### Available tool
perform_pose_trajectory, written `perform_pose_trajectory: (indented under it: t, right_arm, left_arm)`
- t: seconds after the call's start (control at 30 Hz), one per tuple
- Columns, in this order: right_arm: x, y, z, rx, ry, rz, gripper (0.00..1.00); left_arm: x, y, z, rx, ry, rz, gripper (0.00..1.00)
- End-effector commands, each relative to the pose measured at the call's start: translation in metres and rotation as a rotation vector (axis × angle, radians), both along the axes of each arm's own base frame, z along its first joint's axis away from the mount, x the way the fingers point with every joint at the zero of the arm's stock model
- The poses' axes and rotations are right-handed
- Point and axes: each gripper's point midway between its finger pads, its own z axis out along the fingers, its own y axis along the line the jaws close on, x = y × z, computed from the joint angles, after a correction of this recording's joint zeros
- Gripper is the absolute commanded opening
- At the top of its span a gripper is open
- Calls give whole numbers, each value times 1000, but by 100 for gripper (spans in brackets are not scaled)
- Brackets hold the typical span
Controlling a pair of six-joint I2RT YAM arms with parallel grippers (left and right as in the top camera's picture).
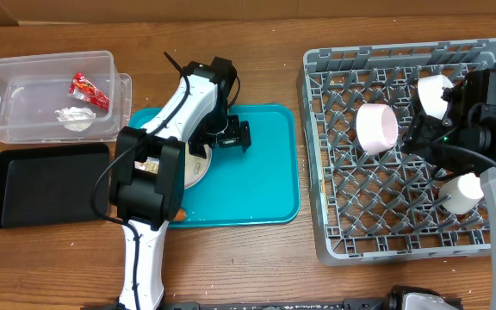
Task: Sort waste into correct bins and load items into the dishwasher
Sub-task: 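Move the left gripper to the white plate's rim and grasp it, then hold the plate rim with the left gripper and lift the plate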
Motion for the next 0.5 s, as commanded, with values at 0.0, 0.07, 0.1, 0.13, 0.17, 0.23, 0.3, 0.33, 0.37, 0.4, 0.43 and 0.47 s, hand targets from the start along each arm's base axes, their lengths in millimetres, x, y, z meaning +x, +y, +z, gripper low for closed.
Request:
perform_pose_trajectory:
  t: [0.0, 0.07, 0.1, 0.13, 0.17, 0.23, 0.3, 0.33, 0.37, 0.4, 0.43, 0.47]
  right_arm:
    - [0, 1, 1, 9, -5, -2, 70]
    - [0, 1, 1, 9, -5, -2, 70]
    - [0, 1, 1, 9, -5, -2, 70]
    - [0, 1, 1, 9, -5, -2, 70]
    - [0, 1, 1, 9, -5, -2, 70]
    - [0, 1, 1, 9, -5, -2, 70]
    - [0, 1, 1, 9, -5, -2, 70]
    - [0, 1, 1, 9, -4, -2, 70]
    - [0, 1, 1, 9, -4, -2, 70]
    - [0, 1, 1, 9, -4, -2, 70]
    - [0, 1, 1, 9, -4, -2, 70]
    - [0, 1, 1, 9, -5, -2, 70]
  left_arm:
    - [-22, 18, -28, 92, 78, -33, 100]
    - [-25, 28, -27, 147, 86, -44, 99]
    - [-26, 33, -27, 172, 88, -48, 99]
    - [-27, 36, -26, 189, 89, -52, 98]
    - [-27, 38, -26, 201, 91, -55, 98]
    - [-26, 38, -26, 201, 86, -55, 98]
    - [-25, 37, -27, 195, 79, -53, 98]
    - [-23, 36, -27, 191, 74, -52, 98]
    - [-22, 35, -28, 188, 69, -51, 98]
    - [-21, 35, -28, 185, 62, -50, 98]
    - [-19, 33, -29, 178, 56, -49, 98]
    - [-18, 32, -29, 172, 52, -48, 98]
